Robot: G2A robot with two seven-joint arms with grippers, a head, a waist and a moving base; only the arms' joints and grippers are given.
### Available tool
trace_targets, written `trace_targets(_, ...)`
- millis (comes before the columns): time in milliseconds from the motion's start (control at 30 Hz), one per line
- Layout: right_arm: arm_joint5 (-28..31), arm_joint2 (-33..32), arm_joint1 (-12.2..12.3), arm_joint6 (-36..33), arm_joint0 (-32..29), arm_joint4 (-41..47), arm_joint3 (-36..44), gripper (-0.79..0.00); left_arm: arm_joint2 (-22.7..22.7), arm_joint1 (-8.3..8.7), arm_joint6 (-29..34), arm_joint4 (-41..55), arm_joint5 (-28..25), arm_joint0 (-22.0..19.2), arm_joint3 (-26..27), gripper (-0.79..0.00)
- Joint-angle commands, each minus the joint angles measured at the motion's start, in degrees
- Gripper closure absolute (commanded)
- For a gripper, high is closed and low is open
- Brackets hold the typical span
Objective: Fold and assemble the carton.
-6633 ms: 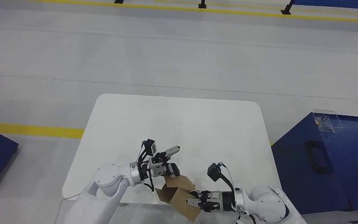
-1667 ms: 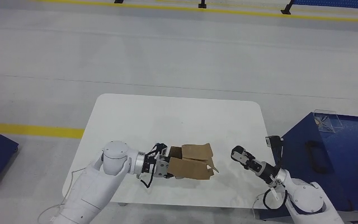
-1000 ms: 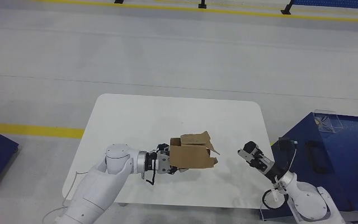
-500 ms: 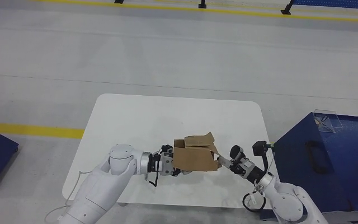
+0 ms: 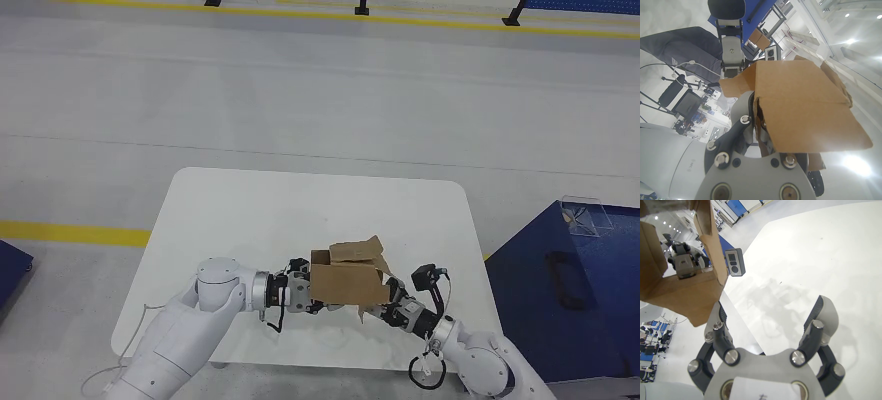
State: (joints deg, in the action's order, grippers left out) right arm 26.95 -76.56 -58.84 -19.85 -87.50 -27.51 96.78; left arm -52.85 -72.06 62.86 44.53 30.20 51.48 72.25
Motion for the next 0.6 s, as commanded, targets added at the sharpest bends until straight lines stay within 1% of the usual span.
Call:
trace_targets(0,0.85,-1.95,0.2,0.24,-0.5,2.01,0.16,-0.785,0.1,-0.01,-0.01,0.1,-0.07,-0.08,-0.3,0.0)
trace_targets(100,2.79,-4.76,0.55,0.13,-2.34,4.91,1.68,-0.785,0.17,-0.01,-0.27,0.3,-0.2,-0.14,-0.83,0.0)
trace_targets(233,4.6,-7.04,0.85,-0.06,-4.9,6.31,4.62,-0.785,0.54,-0.09,-1.05,0.12,-0.45,-0.35,-1.58,0.0)
trace_targets(433,6.19,-7.81,0.85,1.59,-8.09,6.29,8.28,-0.785,1.12,-0.23,-1.66,0.05,-0.78,-0.59,-2.14,0.0)
trace_targets(567,5.57,-7.61,0.78,1.78,-8.68,5.4,9.37,-0.785,1.22,-0.21,-1.56,0.07,-0.95,-0.6,-2.3,0.0)
